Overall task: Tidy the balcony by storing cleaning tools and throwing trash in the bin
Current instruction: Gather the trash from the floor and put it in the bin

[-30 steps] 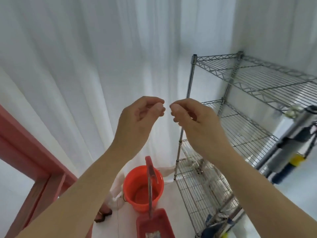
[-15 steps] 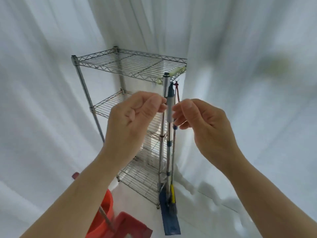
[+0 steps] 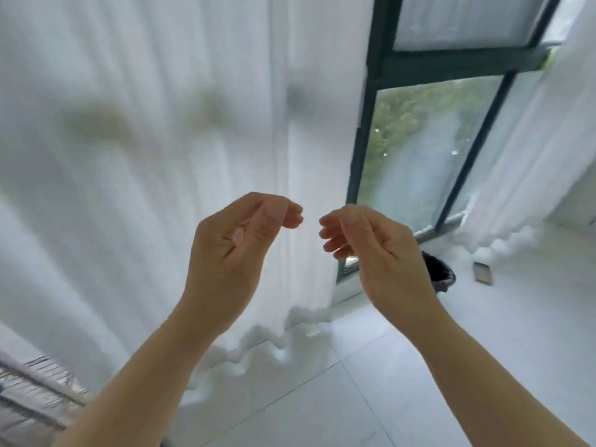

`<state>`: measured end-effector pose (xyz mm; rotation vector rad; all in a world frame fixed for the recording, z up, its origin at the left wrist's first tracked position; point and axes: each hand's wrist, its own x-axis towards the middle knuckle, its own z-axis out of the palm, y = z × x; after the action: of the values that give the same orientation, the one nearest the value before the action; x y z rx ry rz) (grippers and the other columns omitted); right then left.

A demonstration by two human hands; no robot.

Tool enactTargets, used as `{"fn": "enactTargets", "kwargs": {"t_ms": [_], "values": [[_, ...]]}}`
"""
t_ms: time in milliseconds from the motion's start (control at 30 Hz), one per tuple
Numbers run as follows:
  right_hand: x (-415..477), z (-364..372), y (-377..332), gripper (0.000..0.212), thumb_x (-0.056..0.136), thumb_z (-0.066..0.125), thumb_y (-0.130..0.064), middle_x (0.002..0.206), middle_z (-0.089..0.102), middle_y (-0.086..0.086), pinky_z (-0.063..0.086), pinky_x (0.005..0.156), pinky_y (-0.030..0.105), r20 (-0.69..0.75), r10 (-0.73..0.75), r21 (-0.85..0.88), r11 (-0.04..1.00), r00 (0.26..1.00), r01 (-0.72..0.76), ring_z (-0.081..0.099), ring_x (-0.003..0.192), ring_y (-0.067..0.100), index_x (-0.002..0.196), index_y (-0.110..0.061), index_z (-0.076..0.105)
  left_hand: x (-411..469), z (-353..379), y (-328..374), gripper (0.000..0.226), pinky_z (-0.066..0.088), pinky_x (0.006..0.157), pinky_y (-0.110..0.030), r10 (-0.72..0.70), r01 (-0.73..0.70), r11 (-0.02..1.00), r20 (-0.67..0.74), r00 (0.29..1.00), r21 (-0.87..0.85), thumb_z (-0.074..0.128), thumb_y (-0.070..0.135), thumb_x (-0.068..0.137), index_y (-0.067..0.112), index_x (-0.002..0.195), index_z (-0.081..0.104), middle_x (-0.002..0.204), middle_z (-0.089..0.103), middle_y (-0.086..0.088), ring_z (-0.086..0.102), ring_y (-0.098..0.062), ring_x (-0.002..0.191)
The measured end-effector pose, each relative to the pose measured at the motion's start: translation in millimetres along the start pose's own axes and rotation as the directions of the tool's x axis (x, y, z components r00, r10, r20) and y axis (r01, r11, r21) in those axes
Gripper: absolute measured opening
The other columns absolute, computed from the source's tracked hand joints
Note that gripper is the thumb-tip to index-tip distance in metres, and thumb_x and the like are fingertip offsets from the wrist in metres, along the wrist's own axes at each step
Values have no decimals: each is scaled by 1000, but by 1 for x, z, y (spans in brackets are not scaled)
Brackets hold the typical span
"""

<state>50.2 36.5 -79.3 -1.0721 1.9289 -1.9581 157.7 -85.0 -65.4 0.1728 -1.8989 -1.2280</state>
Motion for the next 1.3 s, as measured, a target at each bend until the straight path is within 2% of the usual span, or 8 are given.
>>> {"fn": "enactTargets", "kwargs": {"t_ms": [267,467,700,800,933,1067,1200,1300], "values": [[11,-208,27,33,87,45,-43,76,68,-6,49,66,18,-333,-23,-84,996,943,-6,62,70,9,83,-21,69,57,212,6,38,54,84,-33,194,-122,955,256,947,-270,48,52,88,20,88,69,87,72,-1,69,-17,87],[5,-327,48,32,87,46,-44,82,69,3,51,66,20,-519,-27,-162,984,855,-68,63,72,12,83,-23,69,80,345,0,39,55,81,-34,210,-39,920,408,888,-391,49,52,87,20,88,71,86,73,0,69,-18,87],[-1,-428,75,30,89,45,-41,83,70,-3,52,68,19,-702,-28,-212,962,711,-171,65,73,9,86,-23,69,106,473,-10,27,53,87,-42,243,27,898,547,801,-439,49,41,89,25,82,70,85,74,6,70,-17,87],[11,-470,92,32,89,45,-42,84,69,-2,52,68,19,-750,-32,-229,950,661,-214,65,74,10,87,-21,69,127,525,-23,31,54,84,-46,234,70,888,576,783,-455,50,48,88,25,82,70,86,74,4,69,-32,80],[52,-531,122,34,92,44,-43,86,68,3,54,69,24,-808,-71,-251,940,584,-232,65,75,13,88,-19,68,170,599,-52,39,53,83,-30,272,75,862,583,765,-501,47,56,87,25,80,70,86,74,5,69,-15,88],[95,-578,145,32,91,44,-41,85,69,3,54,70,27,-818,-84,-269,930,570,-250,65,75,14,86,-21,68,212,655,-77,37,50,80,-18,267,100,853,594,759,-512,48,50,89,20,83,70,87,73,3,69,-9,85],[133,-640,161,32,93,43,-40,86,68,3,54,70,25,-842,-115,-298,913,527,-277,64,76,15,87,-21,68,258,733,-90,39,54,84,-35,274,130,836,609,744,-534,47,54,88,23,82,71,85,73,1,70,-17,86],[140,-684,172,32,94,43,-41,86,68,5,54,70,28,-878,-123,-294,902,463,-317,64,76,16,86,-21,68,269,793,-89,41,56,78,-44,288,159,834,661,693,-529,46,55,88,23,84,71,86,73,0,69,-23,83]]}}
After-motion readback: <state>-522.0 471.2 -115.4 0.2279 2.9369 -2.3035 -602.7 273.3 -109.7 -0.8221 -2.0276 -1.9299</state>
